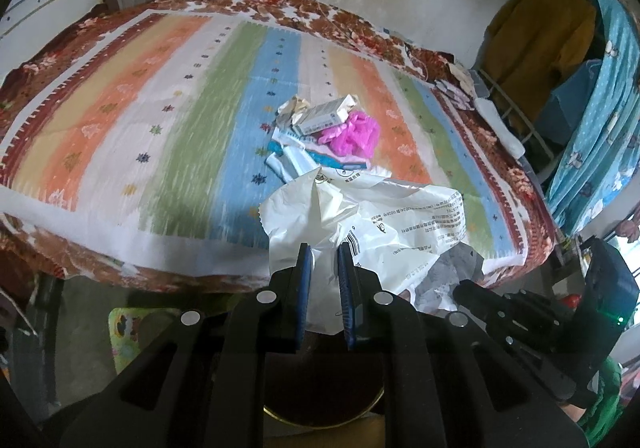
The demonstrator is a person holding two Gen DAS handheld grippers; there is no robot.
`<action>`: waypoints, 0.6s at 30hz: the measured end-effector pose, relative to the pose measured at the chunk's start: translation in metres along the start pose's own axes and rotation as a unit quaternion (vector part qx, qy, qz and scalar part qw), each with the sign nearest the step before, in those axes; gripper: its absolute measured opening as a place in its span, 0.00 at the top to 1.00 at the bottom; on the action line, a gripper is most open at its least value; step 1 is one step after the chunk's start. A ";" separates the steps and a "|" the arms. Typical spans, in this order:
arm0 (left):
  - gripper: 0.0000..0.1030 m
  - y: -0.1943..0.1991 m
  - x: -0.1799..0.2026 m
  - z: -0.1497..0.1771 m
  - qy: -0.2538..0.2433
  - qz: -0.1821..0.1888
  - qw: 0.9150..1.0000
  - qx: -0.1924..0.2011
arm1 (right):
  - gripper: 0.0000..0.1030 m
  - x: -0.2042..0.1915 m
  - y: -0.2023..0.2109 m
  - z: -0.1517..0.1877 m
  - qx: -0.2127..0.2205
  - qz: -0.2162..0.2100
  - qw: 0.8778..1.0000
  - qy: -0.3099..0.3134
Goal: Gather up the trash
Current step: 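Grasp the white plastic bag with the left tool while the right tool carries receipts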
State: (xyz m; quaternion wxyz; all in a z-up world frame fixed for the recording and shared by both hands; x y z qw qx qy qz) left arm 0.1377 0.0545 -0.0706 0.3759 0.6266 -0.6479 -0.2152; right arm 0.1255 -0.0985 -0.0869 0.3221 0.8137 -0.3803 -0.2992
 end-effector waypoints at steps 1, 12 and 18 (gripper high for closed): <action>0.87 0.000 0.000 0.002 -0.001 -0.002 1.000 -0.002 | 0.96 0.000 -0.001 0.004 -0.003 0.001 1.000 -0.001; 0.87 -0.016 0.000 0.047 0.003 -0.048 0.997 -0.062 | 0.96 -0.005 -0.020 0.047 -0.060 0.014 0.998 -0.004; 0.87 -0.030 0.001 0.063 0.005 -0.057 0.994 -0.098 | 0.96 -0.004 -0.037 0.067 -0.102 0.028 0.994 -0.005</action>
Point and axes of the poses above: each gripper's, at about its wrist camera, not at the fingertips, and y roughly against the way its jaws point, x to its right, z to its underside, the point moved 10 cm from there along -y, roughly the way its jaws point, and after that the axes turned 13 degrees about -y, right-handed, at the moved point
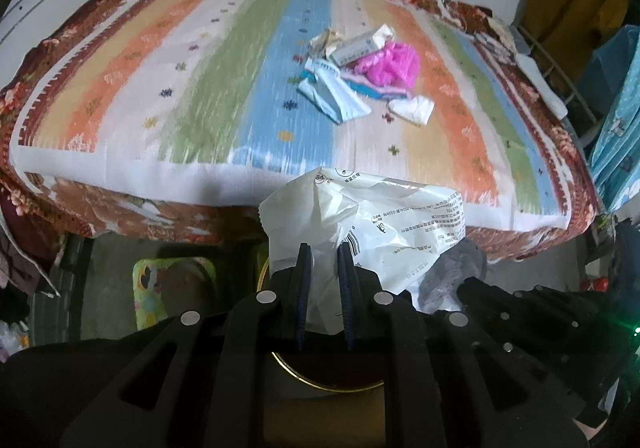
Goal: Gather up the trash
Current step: 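Grasp the white plastic bag with the left tool while the right tool carries receipts, then open both tools over the bin to drop the bag and receipts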
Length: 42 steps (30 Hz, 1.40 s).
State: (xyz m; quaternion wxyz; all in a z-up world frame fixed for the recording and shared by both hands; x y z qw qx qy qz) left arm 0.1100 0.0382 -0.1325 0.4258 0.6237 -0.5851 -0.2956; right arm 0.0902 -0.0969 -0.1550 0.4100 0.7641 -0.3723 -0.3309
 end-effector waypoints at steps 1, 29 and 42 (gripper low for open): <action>0.87 -0.004 0.000 0.001 0.002 -0.001 1.000 -0.008 | 0.96 0.001 -0.004 0.003 -0.010 0.004 1.000 -0.002; 0.57 -0.042 0.004 0.019 0.059 0.042 0.994 -0.080 | 0.59 0.018 -0.033 0.013 -0.078 0.006 0.995 -0.060; 0.24 -0.019 -0.011 -0.013 0.067 0.019 0.998 -0.002 | 0.39 0.020 -0.006 -0.022 -0.009 -0.016 0.998 -0.067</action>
Point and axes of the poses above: each gripper's, at about its wrist camera, not at the fingertips, and y roughly against the way its jaws point, x to its right, z to its underside, the point moved 10 cm from there along -y, roughly the way its jaws point, and after that the axes turned 13 degrees about -y, right-handed, at the moved point
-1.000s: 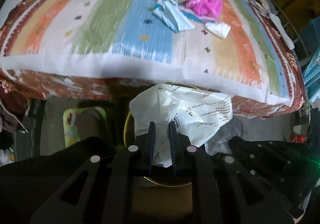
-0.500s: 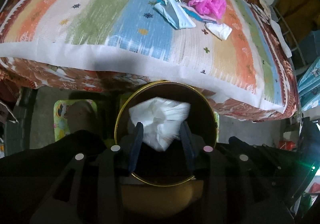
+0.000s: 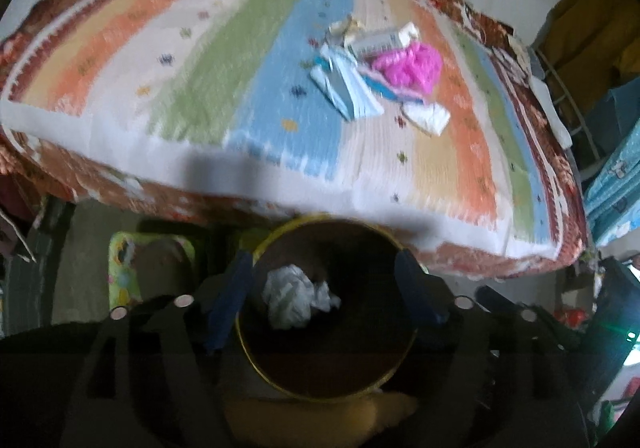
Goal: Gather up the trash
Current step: 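Open both tools over the bin to drop the bag and receipts, then move the left tool to the white medicine box and close on it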
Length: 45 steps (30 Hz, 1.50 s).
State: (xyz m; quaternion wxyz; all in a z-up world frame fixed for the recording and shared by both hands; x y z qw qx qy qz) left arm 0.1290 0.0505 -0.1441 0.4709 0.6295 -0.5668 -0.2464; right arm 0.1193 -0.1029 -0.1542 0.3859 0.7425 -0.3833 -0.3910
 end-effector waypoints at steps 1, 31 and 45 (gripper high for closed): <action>0.21 0.003 0.000 -0.006 -0.007 -0.010 1.000 0.012 | 0.36 0.001 0.002 -0.004 0.006 0.001 1.000 0.002; 0.06 -0.018 0.001 -0.147 -0.175 -0.085 0.979 0.062 | 0.08 0.041 0.022 -0.183 0.109 -0.009 0.993 -0.043; 0.06 -0.074 0.016 -0.194 -0.230 -0.081 0.967 0.080 | 0.09 0.054 -0.026 -0.243 0.106 -0.028 0.992 -0.070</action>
Point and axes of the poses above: each gripper's, at about its wrist camera, not at the fingertips, and y roughly against the way its jaws point, x to its right, z to its underside, the point moved 10 cm from there along -y, roughly the way its jaws point, and after that the axes turned 13 degrees about -y, right-handed, at the moved point
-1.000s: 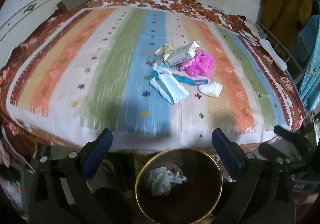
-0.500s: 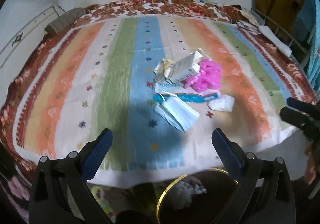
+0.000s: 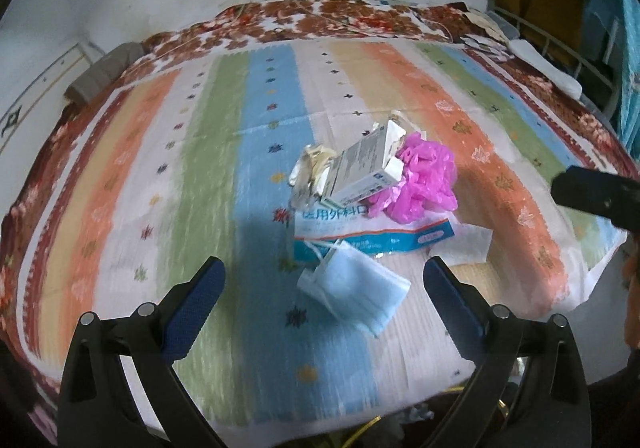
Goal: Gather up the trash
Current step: 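Move the left tool to the white medicine box and close on it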
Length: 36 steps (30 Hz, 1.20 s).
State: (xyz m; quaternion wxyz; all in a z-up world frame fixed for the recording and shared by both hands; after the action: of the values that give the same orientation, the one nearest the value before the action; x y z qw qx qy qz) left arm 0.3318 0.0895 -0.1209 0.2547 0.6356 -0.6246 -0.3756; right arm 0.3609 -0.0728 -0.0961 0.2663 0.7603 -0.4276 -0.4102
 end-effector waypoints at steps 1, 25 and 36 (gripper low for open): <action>0.06 -0.005 0.002 -0.002 -0.005 0.002 1.000 0.001 | 0.09 0.002 -0.005 -0.003 -0.002 -0.002 1.000 -0.003; 0.07 -0.075 0.018 -0.039 -0.045 0.017 0.999 0.025 | 0.50 0.032 -0.111 -0.028 -0.064 -0.012 0.997 -0.031; 0.14 -0.100 0.025 -0.056 -0.056 0.002 0.998 0.025 | 0.89 0.030 -0.129 -0.025 -0.088 -0.026 0.995 -0.037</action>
State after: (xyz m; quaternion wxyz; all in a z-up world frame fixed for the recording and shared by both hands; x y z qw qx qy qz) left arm 0.4355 0.0661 -0.1713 0.2038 0.6184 -0.6484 -0.3945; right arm 0.4466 -0.0341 -0.1928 0.3052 0.7288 -0.3800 -0.4809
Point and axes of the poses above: each gripper's, at about its wrist camera, not at the fingertips, and y roughly against the way its jaws point, x to its right, z to its underside, the point moved 10 cm from there along -y, roughly the way its jaws point, and after that the axes turned 13 degrees about -y, right-handed, at the moved point
